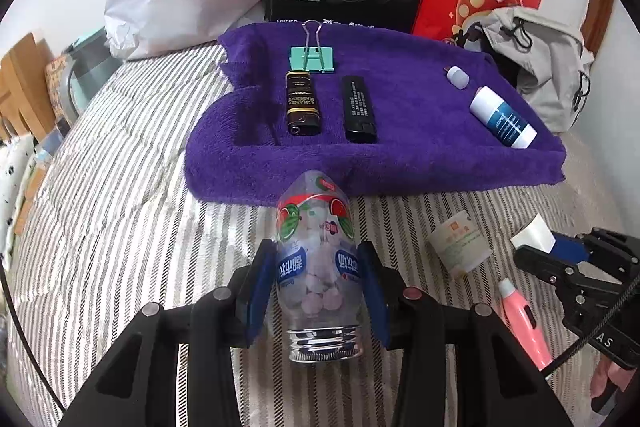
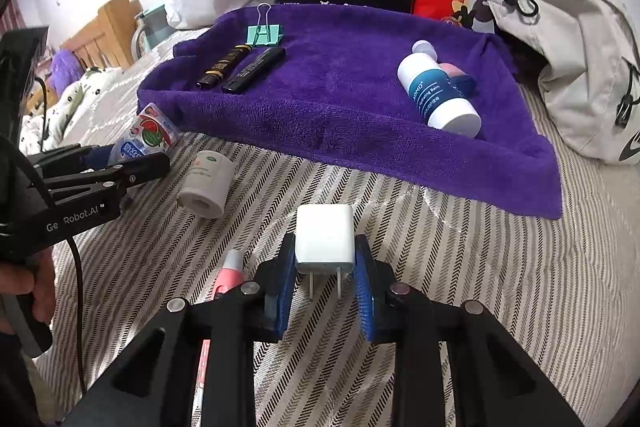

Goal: Organize rigid objects
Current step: 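Carry the bottle with the left tool while the right tool carries the charger onto the towel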

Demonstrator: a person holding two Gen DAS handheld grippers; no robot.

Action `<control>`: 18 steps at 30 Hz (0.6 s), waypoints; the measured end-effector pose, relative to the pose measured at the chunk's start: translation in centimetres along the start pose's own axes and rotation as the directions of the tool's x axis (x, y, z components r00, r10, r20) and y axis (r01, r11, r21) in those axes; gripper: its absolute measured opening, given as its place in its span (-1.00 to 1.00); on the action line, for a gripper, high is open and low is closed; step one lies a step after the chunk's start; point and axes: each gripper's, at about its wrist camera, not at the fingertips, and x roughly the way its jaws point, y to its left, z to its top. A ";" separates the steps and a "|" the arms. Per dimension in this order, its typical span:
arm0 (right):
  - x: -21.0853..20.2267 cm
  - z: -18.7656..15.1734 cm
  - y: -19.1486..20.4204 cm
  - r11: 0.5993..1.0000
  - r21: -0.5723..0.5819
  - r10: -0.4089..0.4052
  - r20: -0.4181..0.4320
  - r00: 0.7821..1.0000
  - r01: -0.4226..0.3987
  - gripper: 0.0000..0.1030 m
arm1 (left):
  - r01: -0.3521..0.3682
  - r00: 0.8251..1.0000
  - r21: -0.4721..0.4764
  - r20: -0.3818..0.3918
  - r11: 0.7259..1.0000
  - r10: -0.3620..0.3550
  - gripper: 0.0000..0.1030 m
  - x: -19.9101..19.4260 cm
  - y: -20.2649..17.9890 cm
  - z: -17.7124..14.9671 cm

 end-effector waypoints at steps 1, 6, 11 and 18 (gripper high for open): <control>-0.1 0.0 -0.1 1.000 0.001 0.005 -0.005 1.000 -0.005 -0.47 | 0.011 1.000 -0.009 0.002 1.000 -0.011 -0.23 -0.2 0.2 0.0; -0.8 -0.1 -0.8 0.999 0.024 0.034 -0.027 0.999 -0.034 -0.47 | 0.036 0.999 -0.016 0.012 0.999 -0.035 -0.23 -1.2 0.7 0.2; -1.6 -0.3 -1.6 0.997 0.049 0.054 -0.020 0.998 -0.053 -0.47 | 0.030 0.999 0.000 0.034 1.000 -0.030 -0.23 -2.7 0.3 1.1; -3.2 -0.1 -2.9 0.992 0.083 0.098 0.005 0.995 -0.099 -0.47 | 0.036 0.997 0.008 0.067 0.999 -0.037 -0.23 -4.0 -0.6 3.1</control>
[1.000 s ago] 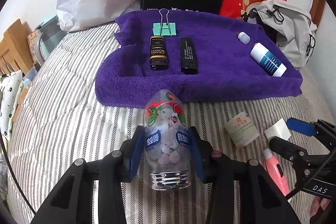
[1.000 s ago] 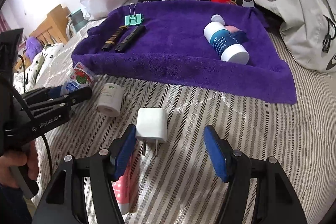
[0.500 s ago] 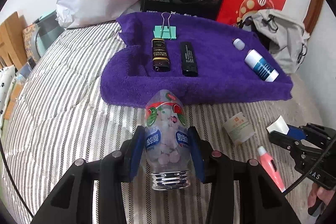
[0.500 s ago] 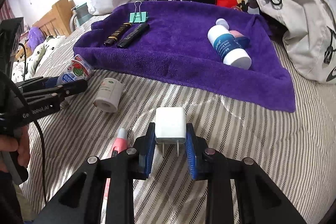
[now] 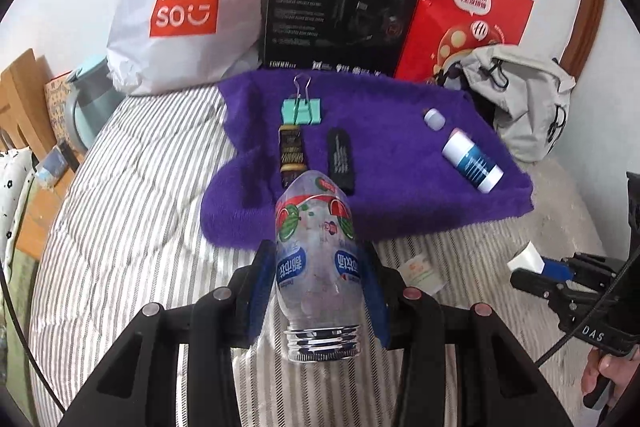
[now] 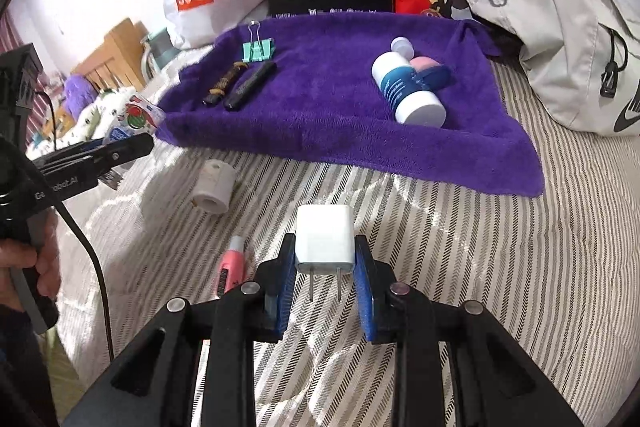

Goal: Organize rigid objects
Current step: 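Carry the bottle with the left tool while the right tool carries the charger onto the towel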

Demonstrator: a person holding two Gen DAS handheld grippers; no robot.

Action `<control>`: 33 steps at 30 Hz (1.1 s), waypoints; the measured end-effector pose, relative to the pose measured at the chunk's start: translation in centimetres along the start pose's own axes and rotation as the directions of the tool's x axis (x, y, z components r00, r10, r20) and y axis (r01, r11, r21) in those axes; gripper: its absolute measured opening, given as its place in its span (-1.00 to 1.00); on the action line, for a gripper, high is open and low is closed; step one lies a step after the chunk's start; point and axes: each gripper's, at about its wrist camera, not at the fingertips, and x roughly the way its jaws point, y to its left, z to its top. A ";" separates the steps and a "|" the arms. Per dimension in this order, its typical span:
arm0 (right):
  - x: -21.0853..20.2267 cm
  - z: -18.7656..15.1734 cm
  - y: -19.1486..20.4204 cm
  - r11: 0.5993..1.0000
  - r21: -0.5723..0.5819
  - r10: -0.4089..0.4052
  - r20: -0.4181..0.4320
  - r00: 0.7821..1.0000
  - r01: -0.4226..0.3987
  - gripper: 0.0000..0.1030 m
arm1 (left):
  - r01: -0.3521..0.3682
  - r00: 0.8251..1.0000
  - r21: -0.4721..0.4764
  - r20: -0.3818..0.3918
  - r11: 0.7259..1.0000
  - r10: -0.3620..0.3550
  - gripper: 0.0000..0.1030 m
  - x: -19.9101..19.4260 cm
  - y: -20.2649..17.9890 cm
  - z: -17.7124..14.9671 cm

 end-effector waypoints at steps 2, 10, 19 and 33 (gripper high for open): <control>-0.3 0.3 -0.1 1.000 -0.002 -0.003 0.004 1.000 0.003 -0.47 | 0.006 1.000 -0.001 0.006 1.000 -0.006 -0.23 0.0 -0.3 0.6; -1.8 3.2 -0.7 1.000 -0.021 0.008 0.037 0.999 -0.007 -0.47 | 0.028 0.999 0.019 0.017 0.999 -0.028 -0.23 1.3 -1.7 3.7; 0.9 8.8 -1.5 0.999 -0.034 0.034 0.047 0.998 -0.032 -0.47 | 0.013 1.000 0.011 0.012 1.000 -0.014 -0.23 3.5 -0.7 6.2; 8.5 10.7 -1.6 0.996 -0.083 -0.046 -0.085 0.995 0.039 -0.47 | 0.006 1.000 -0.029 0.001 1.000 -0.006 -0.23 5.3 2.6 6.8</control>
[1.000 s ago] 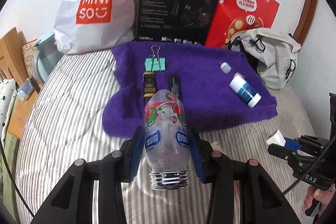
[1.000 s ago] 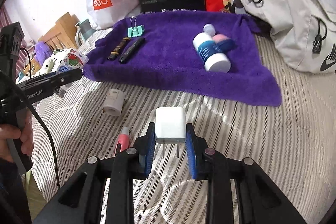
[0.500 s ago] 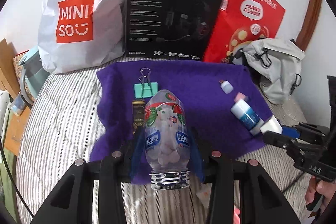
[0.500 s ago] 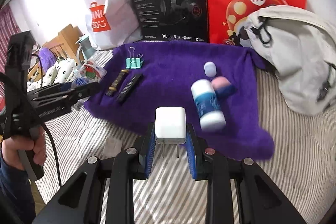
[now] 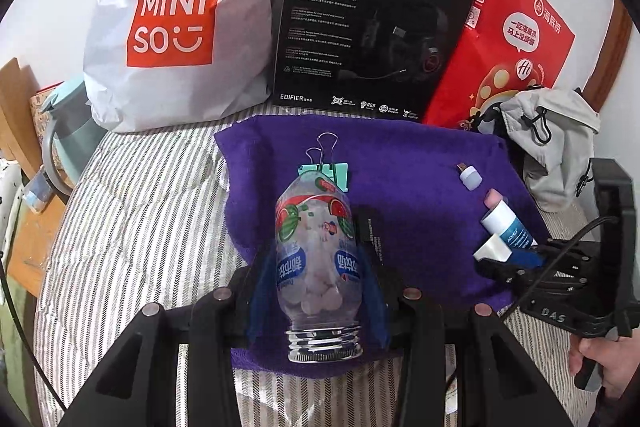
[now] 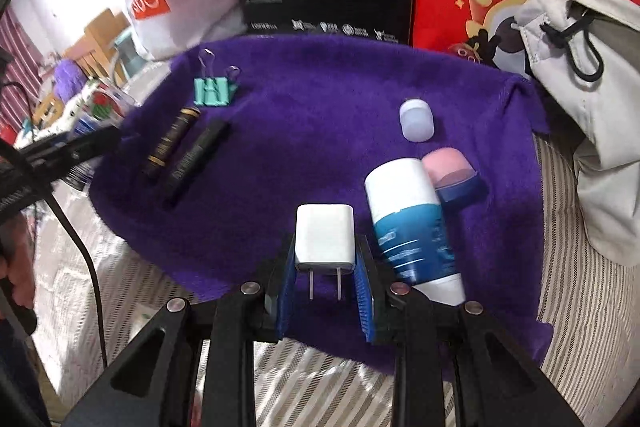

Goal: Organize rigid objects
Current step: 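Carry the bottle with the left tool while the right tool carries the charger onto the towel, then release the bottle beside the clip while the right tool releases the charger on the towel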

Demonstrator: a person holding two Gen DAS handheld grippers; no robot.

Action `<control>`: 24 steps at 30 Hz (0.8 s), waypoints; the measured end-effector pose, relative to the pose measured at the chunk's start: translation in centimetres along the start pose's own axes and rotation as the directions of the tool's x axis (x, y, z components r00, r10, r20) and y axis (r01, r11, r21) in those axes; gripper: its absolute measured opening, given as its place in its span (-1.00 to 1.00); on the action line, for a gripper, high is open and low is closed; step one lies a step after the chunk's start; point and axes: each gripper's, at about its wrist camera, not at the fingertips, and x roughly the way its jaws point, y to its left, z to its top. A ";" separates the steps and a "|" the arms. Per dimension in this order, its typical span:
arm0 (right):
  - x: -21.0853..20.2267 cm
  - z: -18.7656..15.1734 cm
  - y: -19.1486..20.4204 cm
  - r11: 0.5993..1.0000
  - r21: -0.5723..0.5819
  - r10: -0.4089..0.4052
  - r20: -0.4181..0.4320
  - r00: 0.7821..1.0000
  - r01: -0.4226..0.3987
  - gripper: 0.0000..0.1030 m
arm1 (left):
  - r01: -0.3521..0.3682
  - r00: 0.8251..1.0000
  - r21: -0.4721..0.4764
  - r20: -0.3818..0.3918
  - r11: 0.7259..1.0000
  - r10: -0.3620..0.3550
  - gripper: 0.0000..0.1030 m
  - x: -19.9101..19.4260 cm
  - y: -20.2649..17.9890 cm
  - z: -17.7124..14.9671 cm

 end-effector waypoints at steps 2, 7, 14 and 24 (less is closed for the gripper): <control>0.4 0.0 0.0 1.000 -0.006 -0.008 -0.010 1.000 0.008 -0.47 | 0.003 1.000 -0.003 -0.001 1.000 -0.003 -0.23 0.1 0.1 0.0; 0.5 0.2 0.0 0.999 -0.037 -0.006 -0.025 1.000 0.005 -0.42 | 0.011 1.000 0.003 -0.002 1.000 -0.011 -0.23 0.3 -0.2 0.1; -0.9 0.0 -1.0 0.997 0.008 0.076 -0.048 0.996 -0.076 -0.15 | 0.015 1.000 0.015 -0.010 1.000 -0.015 -0.23 1.0 -1.2 0.7; -5.5 -2.3 -3.4 0.997 0.048 0.054 0.019 0.998 -0.055 -0.12 | 0.025 0.999 0.071 -0.026 0.997 -0.023 -0.23 4.0 -4.9 2.4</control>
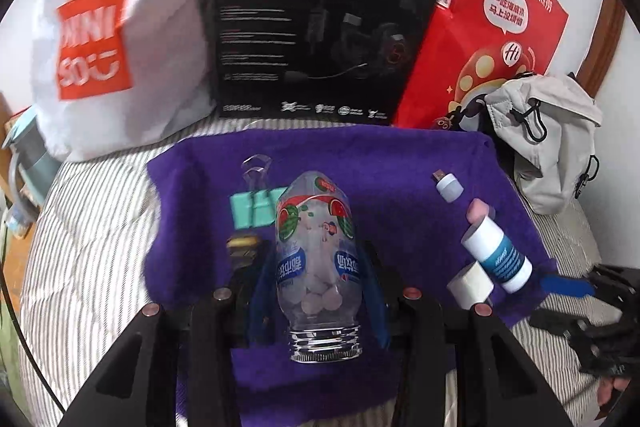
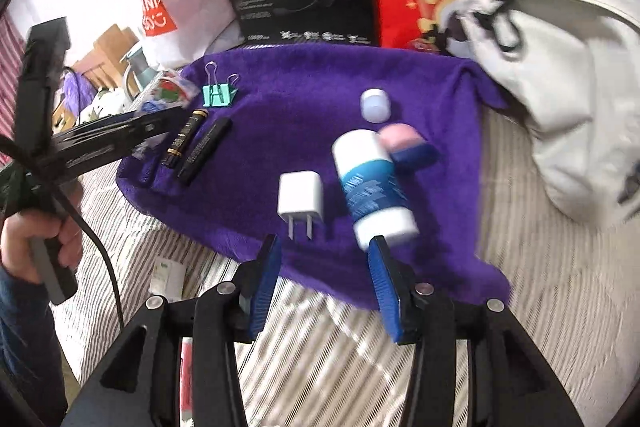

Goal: Organize rigid objects
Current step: 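Release the bottle beside the clip while the right tool releases the charger on the towel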

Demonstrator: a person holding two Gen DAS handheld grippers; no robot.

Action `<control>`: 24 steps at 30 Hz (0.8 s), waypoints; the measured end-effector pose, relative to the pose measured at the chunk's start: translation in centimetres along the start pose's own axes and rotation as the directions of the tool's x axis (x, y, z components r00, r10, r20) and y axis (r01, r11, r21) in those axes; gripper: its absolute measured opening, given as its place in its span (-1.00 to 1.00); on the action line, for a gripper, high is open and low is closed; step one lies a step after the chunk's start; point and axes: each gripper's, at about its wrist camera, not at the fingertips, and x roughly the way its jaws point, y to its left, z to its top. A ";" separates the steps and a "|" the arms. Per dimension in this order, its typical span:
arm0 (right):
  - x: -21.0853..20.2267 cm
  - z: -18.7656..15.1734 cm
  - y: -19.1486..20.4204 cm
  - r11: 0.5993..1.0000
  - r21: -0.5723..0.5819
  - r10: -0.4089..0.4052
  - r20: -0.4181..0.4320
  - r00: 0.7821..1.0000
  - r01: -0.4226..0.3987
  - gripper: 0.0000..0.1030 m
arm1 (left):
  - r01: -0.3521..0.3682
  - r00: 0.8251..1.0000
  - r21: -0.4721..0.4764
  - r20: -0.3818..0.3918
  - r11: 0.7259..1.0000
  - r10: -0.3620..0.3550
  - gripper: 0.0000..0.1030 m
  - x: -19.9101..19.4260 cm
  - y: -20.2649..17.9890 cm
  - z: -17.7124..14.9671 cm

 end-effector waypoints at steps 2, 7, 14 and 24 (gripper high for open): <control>-0.7 -0.7 -0.7 1.000 0.004 -0.017 0.002 1.000 0.017 -0.12 | -0.005 1.000 0.011 -0.005 1.000 0.005 -0.23 0.9 -0.6 0.5; -1.8 -2.2 -2.5 0.999 0.043 -0.020 0.002 1.000 0.020 -0.12 | -0.012 1.000 0.014 -0.023 1.000 0.013 -0.23 3.1 -1.7 1.7; -1.7 -2.9 -4.6 0.996 0.083 -0.020 -0.020 1.000 0.021 -0.12 | -0.045 0.997 0.028 -0.062 0.999 0.046 -0.23 5.6 -2.7 2.6; -2.1 -2.2 -5.1 0.996 0.087 0.015 0.009 1.000 -0.016 -0.12 | -0.106 0.985 0.095 -0.124 0.990 0.117 -0.22 8.0 -3.9 2.9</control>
